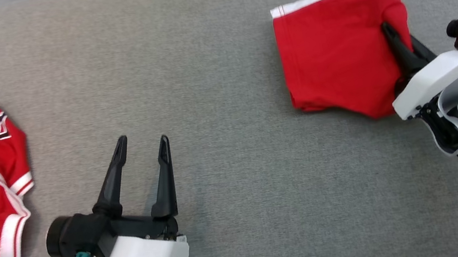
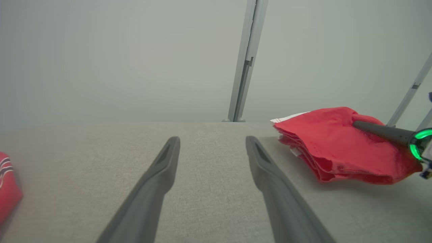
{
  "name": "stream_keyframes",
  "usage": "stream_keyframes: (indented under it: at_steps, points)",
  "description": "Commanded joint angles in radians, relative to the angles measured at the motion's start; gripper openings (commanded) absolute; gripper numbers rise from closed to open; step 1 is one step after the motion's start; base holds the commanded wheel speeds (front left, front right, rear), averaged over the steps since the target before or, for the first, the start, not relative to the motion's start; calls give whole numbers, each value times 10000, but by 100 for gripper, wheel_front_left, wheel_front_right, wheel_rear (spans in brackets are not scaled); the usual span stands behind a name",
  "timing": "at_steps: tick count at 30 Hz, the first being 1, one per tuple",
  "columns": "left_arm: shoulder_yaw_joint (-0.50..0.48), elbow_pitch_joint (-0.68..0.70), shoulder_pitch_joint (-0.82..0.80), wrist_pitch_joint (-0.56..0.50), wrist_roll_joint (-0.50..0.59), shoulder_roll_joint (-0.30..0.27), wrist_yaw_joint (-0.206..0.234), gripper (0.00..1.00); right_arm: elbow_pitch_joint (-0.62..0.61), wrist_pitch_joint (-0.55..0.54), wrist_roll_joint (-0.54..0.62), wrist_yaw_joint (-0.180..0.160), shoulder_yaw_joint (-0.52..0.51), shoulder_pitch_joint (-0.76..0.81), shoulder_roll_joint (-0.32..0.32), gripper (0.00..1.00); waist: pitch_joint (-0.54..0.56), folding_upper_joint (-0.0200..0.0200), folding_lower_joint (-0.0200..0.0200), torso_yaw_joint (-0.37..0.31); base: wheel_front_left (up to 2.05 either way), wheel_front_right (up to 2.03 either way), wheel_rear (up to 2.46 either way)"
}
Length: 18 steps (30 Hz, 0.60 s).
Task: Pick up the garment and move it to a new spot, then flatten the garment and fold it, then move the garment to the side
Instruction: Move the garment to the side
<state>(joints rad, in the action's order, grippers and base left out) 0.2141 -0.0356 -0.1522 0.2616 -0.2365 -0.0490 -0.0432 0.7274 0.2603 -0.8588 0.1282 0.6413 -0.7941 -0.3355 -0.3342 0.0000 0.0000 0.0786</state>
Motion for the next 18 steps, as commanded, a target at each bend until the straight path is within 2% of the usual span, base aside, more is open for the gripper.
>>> stream_keyframes:
  at_steps: [1,9,18]
  points:
    - [-17,118,-214,44,44,-31,-60,100,-27,70,195,46,-105,-125,-23,0,-216,0,0,-209,0,0,0]
    - [-29,499,-688,44,496,-54,-387,100,-406,71,1506,36,-1467,-104,437,0,-737,0,0,-1061,0,0,0]
    - [-46,491,-903,44,878,-325,-558,100,-736,64,2131,36,-2357,320,1248,0,-981,0,0,-2395,0,0,0]
